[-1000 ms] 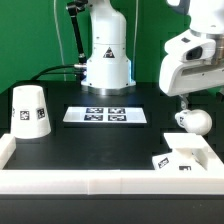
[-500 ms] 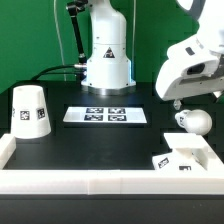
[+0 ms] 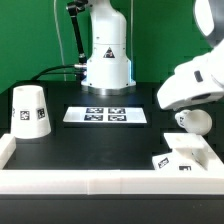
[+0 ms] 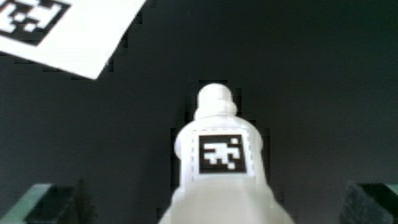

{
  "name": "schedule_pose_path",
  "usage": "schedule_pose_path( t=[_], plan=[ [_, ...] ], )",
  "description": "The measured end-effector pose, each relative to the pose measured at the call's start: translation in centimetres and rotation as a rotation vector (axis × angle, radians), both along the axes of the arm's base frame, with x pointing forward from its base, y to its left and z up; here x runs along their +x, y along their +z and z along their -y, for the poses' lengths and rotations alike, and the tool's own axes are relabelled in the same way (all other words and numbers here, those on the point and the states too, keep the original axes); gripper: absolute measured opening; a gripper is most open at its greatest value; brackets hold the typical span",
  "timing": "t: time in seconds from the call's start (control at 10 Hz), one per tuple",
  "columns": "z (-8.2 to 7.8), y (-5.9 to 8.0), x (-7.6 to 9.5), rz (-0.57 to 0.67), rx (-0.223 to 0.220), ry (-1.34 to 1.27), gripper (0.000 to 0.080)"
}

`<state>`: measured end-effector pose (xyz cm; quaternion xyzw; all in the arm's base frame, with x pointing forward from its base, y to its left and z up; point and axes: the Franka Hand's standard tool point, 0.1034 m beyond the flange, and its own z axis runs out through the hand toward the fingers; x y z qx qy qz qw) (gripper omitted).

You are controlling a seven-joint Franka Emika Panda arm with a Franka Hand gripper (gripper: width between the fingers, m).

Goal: Assemble lamp

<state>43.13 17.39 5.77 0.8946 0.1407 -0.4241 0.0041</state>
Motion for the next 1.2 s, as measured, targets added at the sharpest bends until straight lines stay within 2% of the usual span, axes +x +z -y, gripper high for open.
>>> schedule_pose_path(
  t=[0.2,0.4,0.8,1.2],
  plan=[
    [-0.1,-0.5,0.5,0.012,-0.013,0.002,0.0699],
    [-0.1,-1.2,0.2,0.006,-0.028,0.0,0.0699],
    [-0.5,-3.6,-1.0,0.033,-0.025,0.0,0.0699],
    [-0.5,-4.7,-1.3,0.028,-0.028,-0.003,0.0699]
  ],
)
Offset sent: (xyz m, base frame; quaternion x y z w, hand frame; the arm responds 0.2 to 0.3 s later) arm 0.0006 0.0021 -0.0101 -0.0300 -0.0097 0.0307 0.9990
